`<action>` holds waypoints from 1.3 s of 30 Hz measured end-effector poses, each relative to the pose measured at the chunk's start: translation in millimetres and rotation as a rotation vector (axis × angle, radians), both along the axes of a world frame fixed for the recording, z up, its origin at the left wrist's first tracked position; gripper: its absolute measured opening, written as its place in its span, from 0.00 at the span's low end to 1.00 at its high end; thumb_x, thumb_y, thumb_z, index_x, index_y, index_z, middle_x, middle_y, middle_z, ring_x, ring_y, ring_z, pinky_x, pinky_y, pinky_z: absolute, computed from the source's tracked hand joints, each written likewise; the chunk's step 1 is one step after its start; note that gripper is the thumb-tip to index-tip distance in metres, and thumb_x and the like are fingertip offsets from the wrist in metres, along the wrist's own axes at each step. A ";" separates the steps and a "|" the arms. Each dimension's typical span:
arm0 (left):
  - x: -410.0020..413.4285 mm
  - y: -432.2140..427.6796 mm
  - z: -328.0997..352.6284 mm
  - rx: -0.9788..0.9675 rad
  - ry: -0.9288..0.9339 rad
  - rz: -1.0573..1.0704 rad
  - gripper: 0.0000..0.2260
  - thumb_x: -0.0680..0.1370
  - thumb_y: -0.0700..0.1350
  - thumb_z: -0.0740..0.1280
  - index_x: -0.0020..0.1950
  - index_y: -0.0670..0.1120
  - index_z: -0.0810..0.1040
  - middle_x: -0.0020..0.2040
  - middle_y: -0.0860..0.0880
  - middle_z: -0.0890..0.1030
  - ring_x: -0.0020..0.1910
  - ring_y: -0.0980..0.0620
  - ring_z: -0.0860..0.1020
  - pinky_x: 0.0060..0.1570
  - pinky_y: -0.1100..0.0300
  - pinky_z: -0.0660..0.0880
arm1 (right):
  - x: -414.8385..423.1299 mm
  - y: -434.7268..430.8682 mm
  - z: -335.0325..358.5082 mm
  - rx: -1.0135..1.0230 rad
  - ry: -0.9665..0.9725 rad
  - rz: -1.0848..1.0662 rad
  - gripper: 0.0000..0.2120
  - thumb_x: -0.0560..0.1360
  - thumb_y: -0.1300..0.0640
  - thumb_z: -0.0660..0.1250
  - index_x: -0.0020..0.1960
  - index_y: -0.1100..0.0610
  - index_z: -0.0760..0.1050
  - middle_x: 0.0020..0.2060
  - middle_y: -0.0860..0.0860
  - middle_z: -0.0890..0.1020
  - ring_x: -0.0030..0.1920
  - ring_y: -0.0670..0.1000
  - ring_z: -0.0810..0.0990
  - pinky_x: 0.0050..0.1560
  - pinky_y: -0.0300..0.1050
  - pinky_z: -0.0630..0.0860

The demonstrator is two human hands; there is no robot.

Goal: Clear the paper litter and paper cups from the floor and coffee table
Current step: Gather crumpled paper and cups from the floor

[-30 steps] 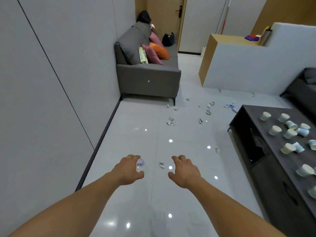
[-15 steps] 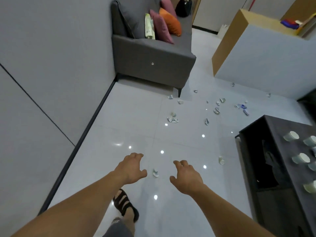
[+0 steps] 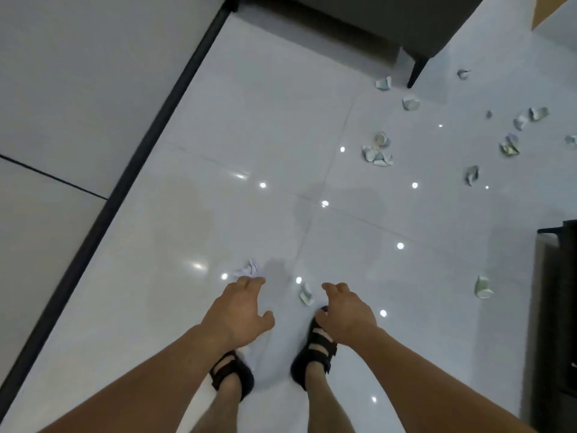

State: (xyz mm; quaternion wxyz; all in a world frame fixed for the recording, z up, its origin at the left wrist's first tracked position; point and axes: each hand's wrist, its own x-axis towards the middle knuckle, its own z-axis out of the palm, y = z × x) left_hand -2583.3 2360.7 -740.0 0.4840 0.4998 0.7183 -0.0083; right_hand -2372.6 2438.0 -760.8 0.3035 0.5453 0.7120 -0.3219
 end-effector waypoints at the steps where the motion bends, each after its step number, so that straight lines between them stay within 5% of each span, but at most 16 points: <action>1: 6.7 1.6 -33.9 -0.015 -0.011 0.013 0.33 0.76 0.57 0.65 0.77 0.50 0.57 0.77 0.50 0.58 0.73 0.51 0.61 0.67 0.59 0.62 | 0.9 7.8 -34.8 -0.004 -0.005 0.021 0.27 0.78 0.49 0.59 0.75 0.52 0.59 0.66 0.52 0.69 0.62 0.55 0.73 0.51 0.45 0.70; 8: 58.2 -4.7 -238.4 -0.137 -0.087 0.059 0.32 0.76 0.56 0.64 0.77 0.52 0.55 0.74 0.52 0.61 0.71 0.51 0.61 0.65 0.57 0.63 | 17.9 15.7 -249.7 -0.057 -0.025 0.089 0.23 0.79 0.53 0.60 0.72 0.55 0.62 0.63 0.54 0.71 0.58 0.56 0.74 0.48 0.44 0.68; 15: 67.1 -15.3 -336.2 -0.175 -0.103 0.091 0.32 0.75 0.55 0.65 0.76 0.52 0.57 0.73 0.52 0.62 0.70 0.50 0.63 0.65 0.56 0.63 | 30.7 -0.1 -360.7 -0.087 -0.020 0.019 0.14 0.80 0.57 0.60 0.64 0.60 0.67 0.57 0.57 0.73 0.52 0.57 0.76 0.47 0.44 0.68; 24: 41.2 -12.2 -290.5 -0.119 -0.157 0.266 0.38 0.72 0.56 0.70 0.77 0.54 0.54 0.72 0.53 0.66 0.69 0.52 0.66 0.66 0.57 0.66 | -25.7 -1.5 -283.1 -0.103 0.500 -0.281 0.17 0.76 0.53 0.69 0.63 0.52 0.72 0.54 0.46 0.79 0.49 0.44 0.80 0.49 0.39 0.77; 27: 25.8 -3.4 -264.3 0.011 -0.210 0.356 0.33 0.74 0.51 0.70 0.75 0.52 0.60 0.67 0.53 0.71 0.63 0.53 0.72 0.63 0.56 0.69 | -49.8 3.7 -249.1 -0.152 0.603 -0.286 0.16 0.75 0.53 0.71 0.60 0.48 0.72 0.51 0.41 0.80 0.46 0.38 0.80 0.43 0.30 0.76; 30: 8.6 1.0 -248.0 0.122 -0.275 0.411 0.21 0.77 0.46 0.67 0.69 0.50 0.68 0.58 0.51 0.78 0.53 0.54 0.77 0.55 0.60 0.73 | -70.5 10.7 -229.1 -0.205 0.650 -0.256 0.13 0.75 0.51 0.71 0.58 0.46 0.73 0.48 0.41 0.81 0.45 0.39 0.80 0.44 0.33 0.78; 35: -14.0 -18.0 -256.9 0.108 -0.174 0.392 0.17 0.79 0.45 0.64 0.68 0.46 0.70 0.56 0.50 0.79 0.51 0.51 0.78 0.53 0.60 0.73 | -92.2 16.8 -241.7 -0.271 0.635 -0.141 0.13 0.77 0.52 0.66 0.61 0.48 0.75 0.51 0.41 0.81 0.48 0.42 0.81 0.49 0.36 0.76; 39: -30.9 -52.1 -290.9 -0.061 -0.016 0.396 0.08 0.77 0.47 0.64 0.55 0.48 0.70 0.47 0.49 0.76 0.43 0.51 0.75 0.38 0.61 0.68 | -105.3 18.7 -292.0 -0.004 0.424 0.411 0.28 0.77 0.50 0.64 0.75 0.51 0.63 0.69 0.49 0.70 0.65 0.51 0.70 0.59 0.41 0.68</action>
